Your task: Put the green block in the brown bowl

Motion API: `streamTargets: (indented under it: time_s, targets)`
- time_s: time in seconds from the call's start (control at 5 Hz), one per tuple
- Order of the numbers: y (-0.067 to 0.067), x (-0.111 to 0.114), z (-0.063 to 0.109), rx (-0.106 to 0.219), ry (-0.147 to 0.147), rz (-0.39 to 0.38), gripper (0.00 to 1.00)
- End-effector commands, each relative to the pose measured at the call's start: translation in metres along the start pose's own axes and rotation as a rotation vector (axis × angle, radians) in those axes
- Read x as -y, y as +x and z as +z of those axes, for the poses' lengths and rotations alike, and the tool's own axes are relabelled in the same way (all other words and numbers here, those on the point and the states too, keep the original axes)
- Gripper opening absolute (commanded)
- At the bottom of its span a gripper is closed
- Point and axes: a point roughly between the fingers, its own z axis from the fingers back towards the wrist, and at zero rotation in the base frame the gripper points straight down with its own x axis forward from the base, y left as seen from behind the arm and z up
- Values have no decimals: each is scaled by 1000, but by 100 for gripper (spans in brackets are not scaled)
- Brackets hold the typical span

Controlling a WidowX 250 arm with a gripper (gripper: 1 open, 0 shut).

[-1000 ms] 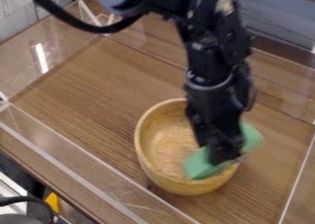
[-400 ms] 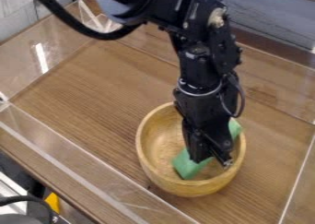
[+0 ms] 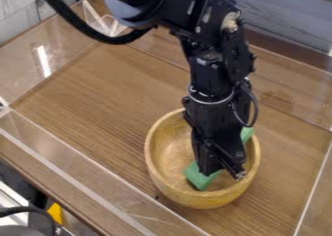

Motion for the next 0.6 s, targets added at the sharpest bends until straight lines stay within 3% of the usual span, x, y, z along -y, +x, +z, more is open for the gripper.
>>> streamTargets:
  time_s: [0.0,0.4]
  targets:
    - [8,-1,12,30,-2,3,100]
    - [6,-6,27,36,-1,36,100]
